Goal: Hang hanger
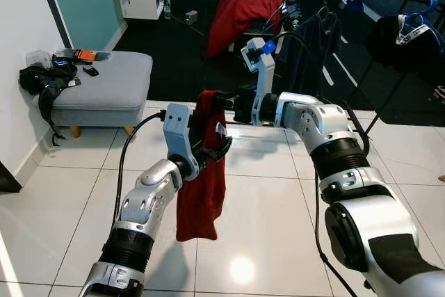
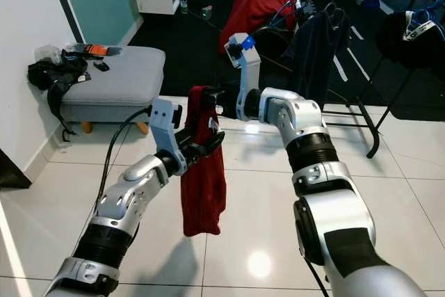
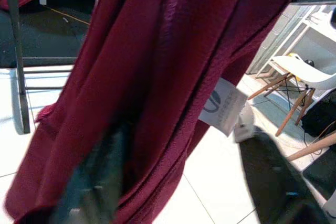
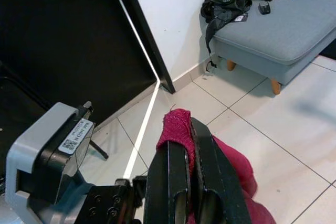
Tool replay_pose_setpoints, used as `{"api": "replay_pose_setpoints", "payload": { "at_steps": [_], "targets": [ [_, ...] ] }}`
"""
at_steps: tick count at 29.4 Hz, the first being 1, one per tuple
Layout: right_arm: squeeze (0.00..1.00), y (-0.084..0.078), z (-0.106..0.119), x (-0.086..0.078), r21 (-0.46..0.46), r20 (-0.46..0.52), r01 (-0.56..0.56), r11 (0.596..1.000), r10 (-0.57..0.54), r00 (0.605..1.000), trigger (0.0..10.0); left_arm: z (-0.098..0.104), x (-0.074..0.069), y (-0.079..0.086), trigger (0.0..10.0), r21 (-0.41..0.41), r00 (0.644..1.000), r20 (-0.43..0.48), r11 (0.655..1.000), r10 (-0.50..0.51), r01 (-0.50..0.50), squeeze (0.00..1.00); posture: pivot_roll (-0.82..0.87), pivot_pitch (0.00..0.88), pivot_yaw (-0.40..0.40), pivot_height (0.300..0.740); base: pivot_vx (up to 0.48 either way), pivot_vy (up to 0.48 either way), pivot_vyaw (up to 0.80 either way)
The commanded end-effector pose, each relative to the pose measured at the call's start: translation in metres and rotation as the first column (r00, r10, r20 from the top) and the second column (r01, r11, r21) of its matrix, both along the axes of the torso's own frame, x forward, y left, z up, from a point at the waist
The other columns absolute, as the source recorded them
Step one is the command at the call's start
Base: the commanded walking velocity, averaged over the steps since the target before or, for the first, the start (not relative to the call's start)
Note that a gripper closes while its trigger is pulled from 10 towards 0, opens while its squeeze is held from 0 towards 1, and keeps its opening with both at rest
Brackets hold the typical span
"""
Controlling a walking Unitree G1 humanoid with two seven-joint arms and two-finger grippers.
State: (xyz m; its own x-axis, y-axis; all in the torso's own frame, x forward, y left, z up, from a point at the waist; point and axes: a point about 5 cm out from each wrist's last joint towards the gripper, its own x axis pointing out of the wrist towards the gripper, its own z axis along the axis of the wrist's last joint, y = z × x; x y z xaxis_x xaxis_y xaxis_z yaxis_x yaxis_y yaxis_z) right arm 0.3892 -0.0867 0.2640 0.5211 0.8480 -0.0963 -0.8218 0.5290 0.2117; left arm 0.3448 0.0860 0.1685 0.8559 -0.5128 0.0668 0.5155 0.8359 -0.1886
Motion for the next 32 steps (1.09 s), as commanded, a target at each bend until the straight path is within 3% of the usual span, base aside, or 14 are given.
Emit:
{"api": "replay_pose_setpoints", "payload": {
  "at_steps": [1,13,18,27,28,30,31,32],
  "targets": [
    [0.0,0.0,0.005,-0.001,0.01,0.015,-0.003,1.0,0.002,1.0,10.0,0.0,0.002,-0.001,0.0,-0.001,1.0,-0.003,1.0,0.009,-0.009,0.0,0.02,0.113,-0.076,0.74,0.0,0.0,0.0],
    [0.0,-0.003,0.002,0.0,0.013,0.005,0.01,1.0,-0.01,1.0,10.0,0.004,0.003,0.007,0.0,-0.025,1.0,0.014,0.999,0.021,-0.02,0.0,0.02,0.116,-0.076,0.74,0.0,0.0,0.0],
    [0.0,-0.015,-0.008,-0.002,0.018,-0.025,0.045,0.999,-0.044,0.999,10.0,0.01,-0.007,0.015,0.0,0.014,0.993,0.068,0.995,-0.095,0.094,0.0,0.03,0.11,-0.076,0.74,0.0,0.0,0.0],
    [0.0,-0.027,-0.027,-0.008,0.039,-0.076,0.081,0.996,-0.078,0.994,10.0,0.008,-0.027,0.02,0.0,0.08,0.962,0.066,0.962,-0.266,0.261,0.0,0.06,0.085,-0.06,0.74,0.0,0.0,0.0],
    [1.0,-0.029,-0.034,-0.011,0.042,-0.091,0.09,0.995,-0.085,0.992,10.0,0.007,-0.036,0.022,0.0,0.105,0.943,0.055,0.941,-0.328,0.321,0.0,0.07,0.07,-0.047,0.74,0.0,0.0,0.0],
    [1.0,-0.029,-0.034,-0.011,0.042,-0.091,0.09,0.995,-0.085,0.992,10.0,0.007,-0.036,0.022,0.0,0.105,0.943,0.055,0.941,-0.328,0.321,0.0,0.07,0.07,-0.047,0.74,0.0,0.0,0.0],
    [1.0,-0.031,-0.041,-0.014,0.044,-0.105,0.093,0.995,-0.087,0.991,10.0,0.006,-0.044,0.024,0.0,0.136,0.92,0.04,0.915,-0.389,0.381,0.0,0.07,0.067,-0.037,0.74,0.0,0.0,0.0],
    [1.0,-0.031,-0.041,-0.014,0.044,-0.105,0.093,0.995,-0.087,0.991,10.0,0.006,-0.044,0.024,0.0,0.136,0.92,0.04,0.915,-0.389,0.381,0.0,0.07,0.067,-0.037,0.74,0.0,0.0,0.0]
  ]
}}
